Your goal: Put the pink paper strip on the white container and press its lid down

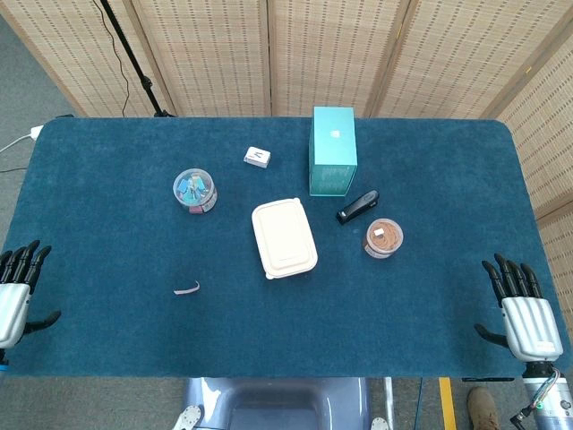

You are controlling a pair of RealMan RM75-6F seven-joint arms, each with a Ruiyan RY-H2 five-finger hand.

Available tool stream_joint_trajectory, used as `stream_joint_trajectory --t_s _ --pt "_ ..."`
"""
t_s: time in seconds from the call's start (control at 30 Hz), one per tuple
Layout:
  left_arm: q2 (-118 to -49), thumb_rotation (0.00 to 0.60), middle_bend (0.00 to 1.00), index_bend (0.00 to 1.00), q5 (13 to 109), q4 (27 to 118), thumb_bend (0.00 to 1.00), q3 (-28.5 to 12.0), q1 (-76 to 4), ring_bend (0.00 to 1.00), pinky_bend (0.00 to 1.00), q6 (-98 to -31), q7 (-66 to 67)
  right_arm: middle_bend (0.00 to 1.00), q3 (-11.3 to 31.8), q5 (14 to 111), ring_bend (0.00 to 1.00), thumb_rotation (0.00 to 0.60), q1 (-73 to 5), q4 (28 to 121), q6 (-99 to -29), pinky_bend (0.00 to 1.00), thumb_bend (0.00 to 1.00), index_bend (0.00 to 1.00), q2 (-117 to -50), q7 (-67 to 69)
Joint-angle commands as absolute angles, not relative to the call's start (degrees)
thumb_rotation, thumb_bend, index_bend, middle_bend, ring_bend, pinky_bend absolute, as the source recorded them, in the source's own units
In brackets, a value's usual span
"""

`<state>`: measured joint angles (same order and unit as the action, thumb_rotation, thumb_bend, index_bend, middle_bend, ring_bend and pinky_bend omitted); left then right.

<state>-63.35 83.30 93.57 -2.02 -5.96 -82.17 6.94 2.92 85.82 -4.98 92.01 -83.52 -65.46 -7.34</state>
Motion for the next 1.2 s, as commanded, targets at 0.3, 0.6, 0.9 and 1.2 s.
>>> stream_joint_trajectory --t_s 0.3,0.6,0.9,1.2 --pt "-63.2 0.6 0.0 0.0 85.4 93.7 0.05 -0.9 -7.7 0.0 0.0 -79.1 5.0 0.0 2.9 85.7 0.0 0.6 -4.9 92.5 -83.5 0.0 0.0 0.0 -65.3 -7.1" --pt "-67.7 0.6 0.0 0.39 85.4 96.0 0.07 -1.9 -15.3 0.0 0.0 -68.4 7.7 0.0 2.9 86.1 0.0 0.6 -4.5 93.1 -84.0 0.0 0.0 0.0 -64.0 -4.6" --pt "-75.1 0.6 0.0 0.4 77.5 97.1 0.18 -4.0 -17.9 0.0 0.0 -65.5 17.6 0.0 3.0 85.9 0.0 0.6 -4.6 93.2 -83.7 0.0 0.0 0.0 -63.3 -2.9" --pt "-82.3 0.6 0.0 0.4 71.4 93.2 0.28 -5.2 -20.2 0.0 0.0 -64.0 22.2 0.0 3.3 85.2 0.0 0.6 -4.8 93.0 -83.1 0.0 0.0 0.0 -62.8 -1.2"
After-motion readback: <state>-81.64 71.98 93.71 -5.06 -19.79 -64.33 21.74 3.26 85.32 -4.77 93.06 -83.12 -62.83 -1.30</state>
